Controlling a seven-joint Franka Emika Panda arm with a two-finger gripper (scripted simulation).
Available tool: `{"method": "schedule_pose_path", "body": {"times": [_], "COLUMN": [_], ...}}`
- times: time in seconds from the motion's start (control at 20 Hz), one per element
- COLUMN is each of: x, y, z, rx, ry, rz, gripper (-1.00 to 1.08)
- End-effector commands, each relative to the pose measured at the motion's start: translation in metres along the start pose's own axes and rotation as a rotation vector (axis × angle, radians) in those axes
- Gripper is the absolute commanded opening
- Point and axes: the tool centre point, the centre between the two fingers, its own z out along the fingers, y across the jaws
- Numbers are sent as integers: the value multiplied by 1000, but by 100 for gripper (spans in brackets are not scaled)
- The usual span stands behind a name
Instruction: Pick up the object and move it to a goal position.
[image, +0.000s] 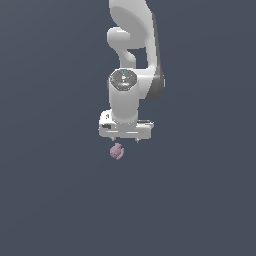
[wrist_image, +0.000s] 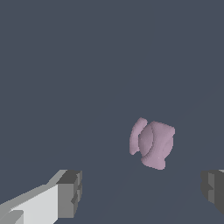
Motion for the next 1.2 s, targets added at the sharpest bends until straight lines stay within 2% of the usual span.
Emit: {"method": "schedule_pose_path", "body": {"times": [0.0,0.45,0.85,1.15], "x": [0,-2,-3,-3], "y": [11,47,49,50], "z": [14,55,61,86], "rx": [3,5,4,4], "ry": [3,18,18,19], "rz": [62,250,263,267], "gripper": [100,100,100,100]}}
